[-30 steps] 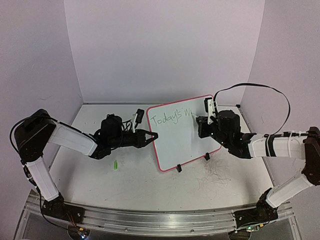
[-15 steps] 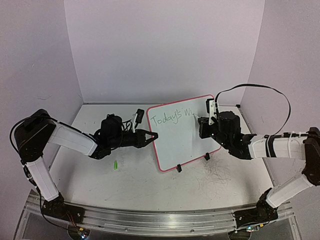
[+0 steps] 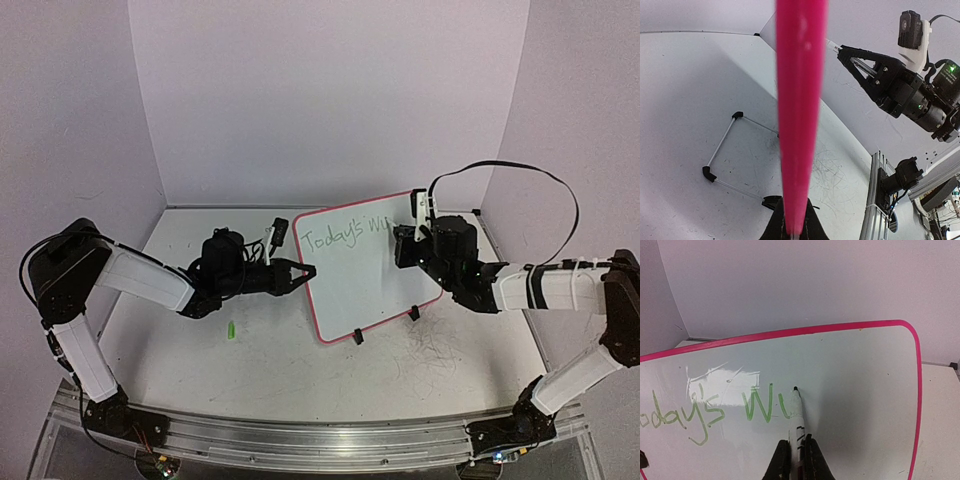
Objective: Write a sentence on the whiteboard
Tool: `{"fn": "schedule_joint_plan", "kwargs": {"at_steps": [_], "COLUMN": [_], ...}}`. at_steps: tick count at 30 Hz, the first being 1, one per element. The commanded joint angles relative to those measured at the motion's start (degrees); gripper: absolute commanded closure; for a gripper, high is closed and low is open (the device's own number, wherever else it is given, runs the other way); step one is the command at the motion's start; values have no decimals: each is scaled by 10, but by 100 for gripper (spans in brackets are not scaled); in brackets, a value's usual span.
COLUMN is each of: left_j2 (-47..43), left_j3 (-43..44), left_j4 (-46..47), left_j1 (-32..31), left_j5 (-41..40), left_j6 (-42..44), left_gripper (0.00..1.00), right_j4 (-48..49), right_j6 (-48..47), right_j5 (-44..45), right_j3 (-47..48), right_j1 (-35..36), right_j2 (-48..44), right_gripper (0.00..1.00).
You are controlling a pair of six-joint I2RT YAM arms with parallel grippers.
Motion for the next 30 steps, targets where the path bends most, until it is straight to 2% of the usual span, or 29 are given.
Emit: {"fn": "schedule_joint_plan", "kwargs": {"at_steps": [1, 10, 30], "left_j2": [-20, -22, -24], "left_j3": [2, 1, -6], "left_j4": [4, 4, 5], "left_j1": [-3, -4, -4], "left_j5": [9, 8, 2], "left_j6": [13, 12, 12], "left_gripper": [100, 100, 100], "right_j4": [5, 3, -7], "right_j6": [-6, -6, 3], "right_j5": [-22, -47, -42], "right_j3": [13, -1, 1], "right_j1": [-2, -1, -2], "right_j2": [6, -1, -33], "right_gripper": [100, 100, 100]}}
